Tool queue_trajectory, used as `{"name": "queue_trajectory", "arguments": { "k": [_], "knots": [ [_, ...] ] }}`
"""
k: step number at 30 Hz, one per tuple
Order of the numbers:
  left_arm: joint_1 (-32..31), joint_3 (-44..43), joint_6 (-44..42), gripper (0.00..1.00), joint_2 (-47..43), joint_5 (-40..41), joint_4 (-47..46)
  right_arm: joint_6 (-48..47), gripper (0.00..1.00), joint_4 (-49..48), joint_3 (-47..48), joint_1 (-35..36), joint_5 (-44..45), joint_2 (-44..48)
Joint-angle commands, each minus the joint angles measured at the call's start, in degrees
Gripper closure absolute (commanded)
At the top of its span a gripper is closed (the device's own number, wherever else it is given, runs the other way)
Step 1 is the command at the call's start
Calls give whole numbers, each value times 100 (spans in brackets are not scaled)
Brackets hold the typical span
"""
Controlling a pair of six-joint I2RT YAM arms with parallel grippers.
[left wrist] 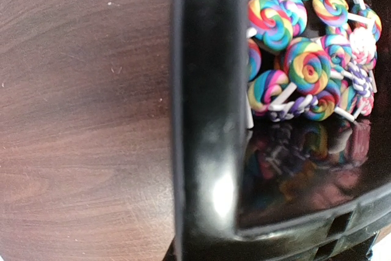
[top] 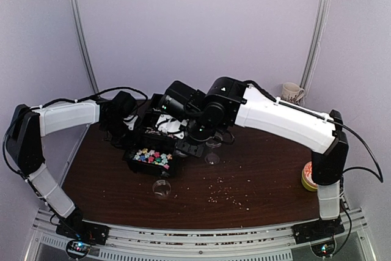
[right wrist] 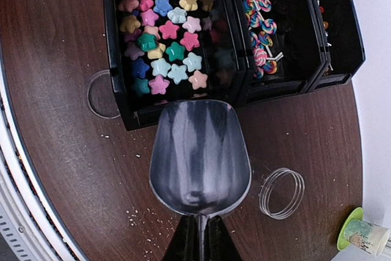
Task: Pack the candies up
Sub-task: Scoop the fake candies from the storage box.
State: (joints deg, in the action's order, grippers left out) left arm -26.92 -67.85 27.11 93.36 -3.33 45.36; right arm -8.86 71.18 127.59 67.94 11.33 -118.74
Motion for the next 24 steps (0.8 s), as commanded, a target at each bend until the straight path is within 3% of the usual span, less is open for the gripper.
{"name": "queue_trajectory", "arguments": {
  "k": [1, 24],
  "knots": [
    [-61, -254, -66, 100, -165, -14, -884, -12, 100, -131, 150, 81, 1, -210],
    [-314, -272, -346, 100, -478, 273, -1144, -7, 100, -655, 225, 91, -265, -1120]
  ]
}}
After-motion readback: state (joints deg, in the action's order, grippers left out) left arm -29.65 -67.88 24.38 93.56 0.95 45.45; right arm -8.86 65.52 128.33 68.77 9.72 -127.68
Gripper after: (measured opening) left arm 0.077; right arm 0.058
